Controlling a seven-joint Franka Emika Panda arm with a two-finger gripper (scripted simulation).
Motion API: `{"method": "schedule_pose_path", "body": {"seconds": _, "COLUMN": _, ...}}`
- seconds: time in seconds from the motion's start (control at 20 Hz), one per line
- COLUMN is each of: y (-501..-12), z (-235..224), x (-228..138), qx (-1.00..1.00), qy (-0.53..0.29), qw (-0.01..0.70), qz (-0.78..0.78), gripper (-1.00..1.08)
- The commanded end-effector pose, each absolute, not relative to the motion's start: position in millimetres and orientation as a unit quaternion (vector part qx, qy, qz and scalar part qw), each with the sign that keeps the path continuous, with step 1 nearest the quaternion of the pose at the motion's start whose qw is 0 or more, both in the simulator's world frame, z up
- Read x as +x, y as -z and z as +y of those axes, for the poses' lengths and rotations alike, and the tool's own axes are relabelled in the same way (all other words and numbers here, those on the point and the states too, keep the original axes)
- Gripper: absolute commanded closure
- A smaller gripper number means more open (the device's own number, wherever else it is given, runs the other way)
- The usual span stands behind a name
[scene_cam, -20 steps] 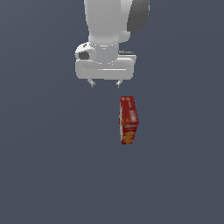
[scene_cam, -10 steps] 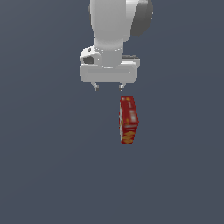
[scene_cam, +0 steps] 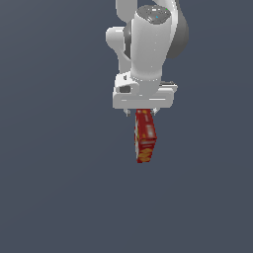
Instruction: Pick up the object and move it to a goal position.
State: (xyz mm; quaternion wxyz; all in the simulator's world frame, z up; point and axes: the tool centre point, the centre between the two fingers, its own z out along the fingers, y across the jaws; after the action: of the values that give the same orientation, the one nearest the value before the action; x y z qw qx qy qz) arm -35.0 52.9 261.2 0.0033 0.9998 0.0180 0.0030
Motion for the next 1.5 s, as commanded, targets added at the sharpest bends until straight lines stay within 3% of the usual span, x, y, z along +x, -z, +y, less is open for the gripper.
{"method": "schedule_pose_path", "body": {"seconds": 0.0, "y": -251.5, "z": 66.6, "x": -31.8, "qx": 1.000, "qy": -0.002, "qw": 0.002, "qz": 0.020, "gripper": -0.92}}
{"method": "schedule_pose_path", "body": {"seconds": 1.25, "y": -192.0, "z": 79.8, "x": -29.9, "qx": 1.000, "qy": 0.000, "qw": 0.000, "qz": 0.023, "gripper": -0.92}}
{"method": "schedule_pose_path", "body": {"seconds": 1.3, "y": -192.0, "z": 79.8, "x": -29.9, "qx": 1.000, "qy": 0.000, "qw": 0.000, "qz": 0.023, "gripper": 1.08}}
{"method": "schedule_pose_path", "body": {"seconds": 1.45, "y": -192.0, "z": 79.8, "x": -29.9, "qx": 1.000, "qy": 0.000, "qw": 0.000, "qz": 0.023, "gripper": 1.08}}
